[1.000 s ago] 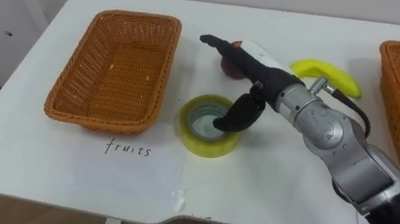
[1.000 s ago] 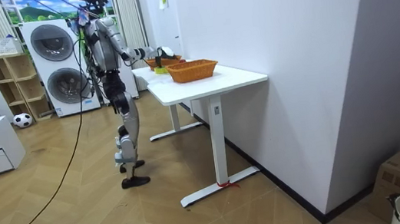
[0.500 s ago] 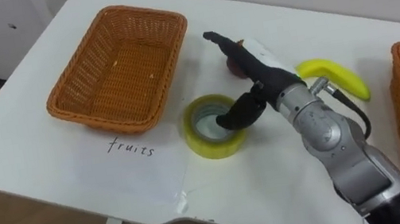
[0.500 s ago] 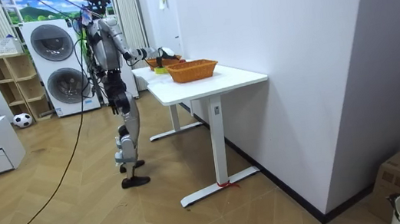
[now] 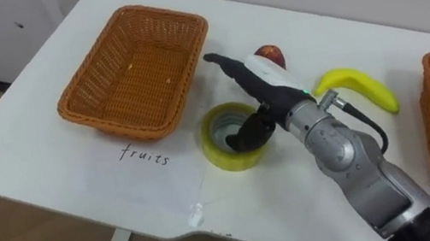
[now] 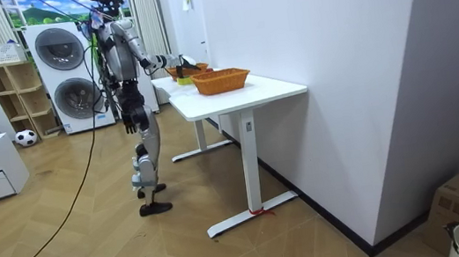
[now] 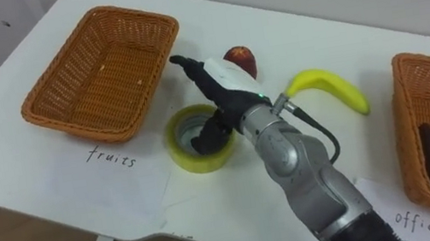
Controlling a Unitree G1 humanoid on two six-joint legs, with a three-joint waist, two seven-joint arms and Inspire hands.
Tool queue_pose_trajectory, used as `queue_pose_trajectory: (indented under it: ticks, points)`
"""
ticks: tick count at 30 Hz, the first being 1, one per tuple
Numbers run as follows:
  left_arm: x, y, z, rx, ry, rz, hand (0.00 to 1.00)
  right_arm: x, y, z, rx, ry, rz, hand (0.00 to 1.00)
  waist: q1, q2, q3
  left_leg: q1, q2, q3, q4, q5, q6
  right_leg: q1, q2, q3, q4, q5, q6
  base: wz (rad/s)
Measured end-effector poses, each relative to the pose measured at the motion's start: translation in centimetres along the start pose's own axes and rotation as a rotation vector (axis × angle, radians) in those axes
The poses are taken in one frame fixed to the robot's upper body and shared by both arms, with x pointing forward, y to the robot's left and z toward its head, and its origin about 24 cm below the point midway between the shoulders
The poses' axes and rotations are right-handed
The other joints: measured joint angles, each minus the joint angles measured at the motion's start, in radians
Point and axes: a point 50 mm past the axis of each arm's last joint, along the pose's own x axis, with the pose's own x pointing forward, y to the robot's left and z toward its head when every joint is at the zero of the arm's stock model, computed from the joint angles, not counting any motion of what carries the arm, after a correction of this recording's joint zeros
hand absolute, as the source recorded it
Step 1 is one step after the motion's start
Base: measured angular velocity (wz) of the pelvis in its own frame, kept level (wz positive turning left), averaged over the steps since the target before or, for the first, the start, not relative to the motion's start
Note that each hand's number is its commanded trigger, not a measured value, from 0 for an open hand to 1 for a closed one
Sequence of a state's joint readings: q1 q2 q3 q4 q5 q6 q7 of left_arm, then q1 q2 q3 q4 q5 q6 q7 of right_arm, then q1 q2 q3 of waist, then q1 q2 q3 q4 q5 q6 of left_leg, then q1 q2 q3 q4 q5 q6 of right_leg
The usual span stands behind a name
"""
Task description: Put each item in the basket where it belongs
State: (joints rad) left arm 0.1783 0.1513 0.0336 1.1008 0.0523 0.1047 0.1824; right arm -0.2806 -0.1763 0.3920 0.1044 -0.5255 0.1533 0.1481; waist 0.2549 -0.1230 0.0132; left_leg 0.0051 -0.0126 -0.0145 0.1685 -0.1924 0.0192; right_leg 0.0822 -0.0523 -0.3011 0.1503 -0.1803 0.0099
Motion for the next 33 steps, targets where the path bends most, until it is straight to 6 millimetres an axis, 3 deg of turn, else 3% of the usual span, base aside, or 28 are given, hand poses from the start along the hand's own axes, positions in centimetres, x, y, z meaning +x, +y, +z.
queue_pose_trajectory:
  ticks: [6, 17, 33]
  points:
    - [0.1, 0.1, 0.6, 0.039, -0.021, 0.0, 0.0, 0.5, -0.3, 0.7, -0.021, -0.019, 0.034, 0.0, -0.002, -0.005, -0.0029, -0.008, 0.0, -0.001, 0.004, 0.002, 0.0, -0.01, 0.0, 0.0, 0.0, 0.0, 0.0, 0.0]
    - [0.1, 0.4, 0.6, 0.073, -0.026, 0.006, 0.0, 0.5, -0.5, 0.5, -0.019, -0.015, 0.073, 0.0, -0.003, -0.015, 0.0043, -0.008, 0.0, -0.004, 0.004, 0.002, 0.0, -0.009, 0.0, 0.002, -0.001, 0.0, 0.0, 0.0]
    - [0.2, 0.4, 0.5, 0.1, 0.035, 0.008, 0.0, 0.2, -0.6, -1.5, 0.013, 0.069, 0.172, 0.0, -0.004, -0.018, 0.0085, -0.02, -0.001, -0.014, 0.029, 0.0, -0.001, -0.002, 0.002, -0.001, 0.0, 0.0, 0.0, 0.01]
